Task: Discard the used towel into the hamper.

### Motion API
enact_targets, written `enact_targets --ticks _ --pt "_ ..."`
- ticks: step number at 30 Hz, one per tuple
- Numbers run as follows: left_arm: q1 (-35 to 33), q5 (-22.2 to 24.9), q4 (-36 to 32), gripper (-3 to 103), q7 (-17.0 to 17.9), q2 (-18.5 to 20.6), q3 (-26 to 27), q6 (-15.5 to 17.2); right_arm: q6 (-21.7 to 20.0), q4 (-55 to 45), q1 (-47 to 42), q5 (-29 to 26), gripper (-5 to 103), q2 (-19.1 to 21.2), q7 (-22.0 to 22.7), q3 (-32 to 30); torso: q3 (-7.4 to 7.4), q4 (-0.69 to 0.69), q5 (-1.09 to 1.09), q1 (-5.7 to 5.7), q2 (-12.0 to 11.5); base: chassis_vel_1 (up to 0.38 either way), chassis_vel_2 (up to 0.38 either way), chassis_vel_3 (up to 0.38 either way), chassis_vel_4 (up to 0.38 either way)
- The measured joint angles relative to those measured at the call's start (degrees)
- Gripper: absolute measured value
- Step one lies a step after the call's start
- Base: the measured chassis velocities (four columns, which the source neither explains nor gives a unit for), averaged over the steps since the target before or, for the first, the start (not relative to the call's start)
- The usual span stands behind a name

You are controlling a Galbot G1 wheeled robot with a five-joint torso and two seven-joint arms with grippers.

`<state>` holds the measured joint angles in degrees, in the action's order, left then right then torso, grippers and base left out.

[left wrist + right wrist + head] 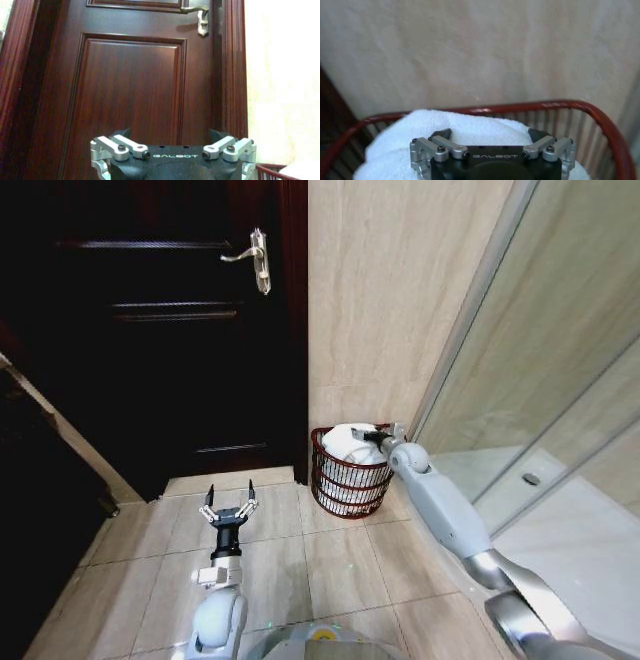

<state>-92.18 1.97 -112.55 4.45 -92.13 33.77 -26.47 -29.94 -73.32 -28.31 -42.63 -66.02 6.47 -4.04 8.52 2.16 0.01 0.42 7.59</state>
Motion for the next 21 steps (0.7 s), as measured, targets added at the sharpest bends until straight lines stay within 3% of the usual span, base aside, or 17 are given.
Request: enact_targets --ticks 5,21 --pt "0.4 0.1 1.0 100 0.0 0.0 0.0 -0.2 -4.1 0.4 0.1 -1.6 100 1.3 -2.0 -0.1 -0.01 -0.02 -0.01 0.0 0.0 0.0 0.0 0.0 0.0" --pt "2.5 -0.6 2.2 100 0.2 0.0 -0.9 0.4 -5.4 11.5 6.7 2.0 100 -2.6 -3.9 5.7 0.0 0.01 -0.02 0.0 0.0 0.0 0.0 0.0 0.0"
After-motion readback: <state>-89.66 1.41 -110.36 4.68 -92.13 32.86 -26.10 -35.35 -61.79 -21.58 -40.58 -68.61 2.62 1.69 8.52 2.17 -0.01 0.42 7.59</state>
